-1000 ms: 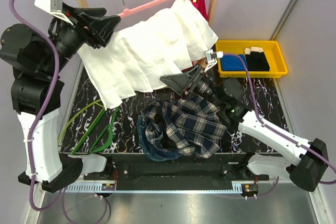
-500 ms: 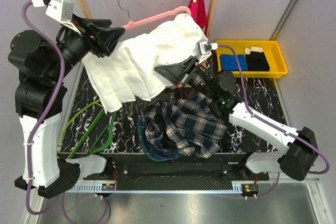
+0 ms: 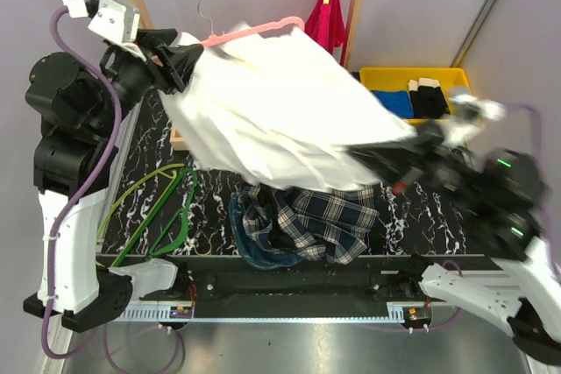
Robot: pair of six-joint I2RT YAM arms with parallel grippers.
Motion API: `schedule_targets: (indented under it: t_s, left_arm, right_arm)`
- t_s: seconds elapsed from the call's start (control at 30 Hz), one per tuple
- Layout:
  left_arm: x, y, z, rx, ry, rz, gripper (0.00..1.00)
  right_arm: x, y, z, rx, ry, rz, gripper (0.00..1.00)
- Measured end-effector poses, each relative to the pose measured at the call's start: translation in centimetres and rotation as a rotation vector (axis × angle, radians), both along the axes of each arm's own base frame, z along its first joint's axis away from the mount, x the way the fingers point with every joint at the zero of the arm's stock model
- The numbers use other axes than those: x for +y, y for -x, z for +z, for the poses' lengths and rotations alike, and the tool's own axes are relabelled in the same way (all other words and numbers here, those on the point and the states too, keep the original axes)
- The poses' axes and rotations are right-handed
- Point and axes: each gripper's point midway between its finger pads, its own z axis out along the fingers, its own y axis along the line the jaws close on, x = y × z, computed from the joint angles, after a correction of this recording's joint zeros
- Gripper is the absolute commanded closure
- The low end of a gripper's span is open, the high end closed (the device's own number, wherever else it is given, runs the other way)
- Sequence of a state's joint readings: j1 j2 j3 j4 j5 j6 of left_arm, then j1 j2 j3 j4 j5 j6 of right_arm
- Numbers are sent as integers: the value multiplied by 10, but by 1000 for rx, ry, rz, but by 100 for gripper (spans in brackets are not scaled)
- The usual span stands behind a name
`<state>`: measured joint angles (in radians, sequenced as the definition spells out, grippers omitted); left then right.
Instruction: Remove the skirt from the hanger
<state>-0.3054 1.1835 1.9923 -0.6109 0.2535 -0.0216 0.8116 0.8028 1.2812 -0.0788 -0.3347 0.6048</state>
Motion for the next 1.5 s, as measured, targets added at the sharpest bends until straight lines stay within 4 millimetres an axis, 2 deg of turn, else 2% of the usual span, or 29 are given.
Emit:
schedule_targets:
  t_s: [0.1, 0.13, 0.2, 0.27, 0.33, 0.43, 0.47, 0.53, 0.63, 0.73, 0.83, 1.0, 1.1, 1.2, 1.37, 1.5]
  left_arm:
    - [3, -14, -6, -5, -27, 38, 100]
    - [6, -20, -5, -13, -32, 57, 100]
    - [9, -33, -5, -17, -38, 92, 100]
    - [12, -47, -6, -14, -39, 119, 100]
    - [11, -59, -9, -4, -39, 133, 100]
    - [9, -70, -14, 14, -40, 135, 100]
    - [8, -71, -15, 17, -37, 135, 100]
    - [8, -70, -15, 18, -34, 135, 100]
    - [10, -64, -11, 5, -29, 135, 100]
    - [14, -52, -16, -2, -28, 139, 100]
    - [23, -36, -28, -1, -31, 161, 100]
    - [44, -19, -48, 3, -42, 247, 100]
    - [66, -12, -63, 29, -48, 333, 100]
    - [95, -6, -83, 60, -62, 447, 100]
    - [144, 20, -142, 159, -128, 643, 100]
    - [168, 40, -171, 177, -198, 755, 100]
  right_arm:
    - [-70, 44, 20, -54, -75, -100, 100]
    - [-99, 62, 27, -73, -119, -139, 100]
    - [-138, 86, 33, -98, -184, -185, 100]
    - [-164, 100, 33, -103, -226, -223, 100]
    - [-172, 100, 27, -80, -225, -256, 100]
    - [-160, 80, 2, -5, -146, -289, 100]
    - [-148, 65, -15, 48, -81, -309, 100]
    - [-134, 51, -30, 95, -14, -317, 100]
    - [-108, 27, -40, 139, 74, -314, 100]
    - [-80, 10, -36, 149, 141, -280, 100]
    - [-52, 1, -12, 117, 162, -212, 100]
    - [-24, 13, 64, -32, 69, -57, 100]
    - [-21, 26, 99, -122, 3, 9, 100]
    - [-22, 36, 124, -190, -44, 44, 100]
    - [-27, 51, 170, -305, -127, 78, 100]
    - [-23, 52, 198, -380, -176, 95, 100]
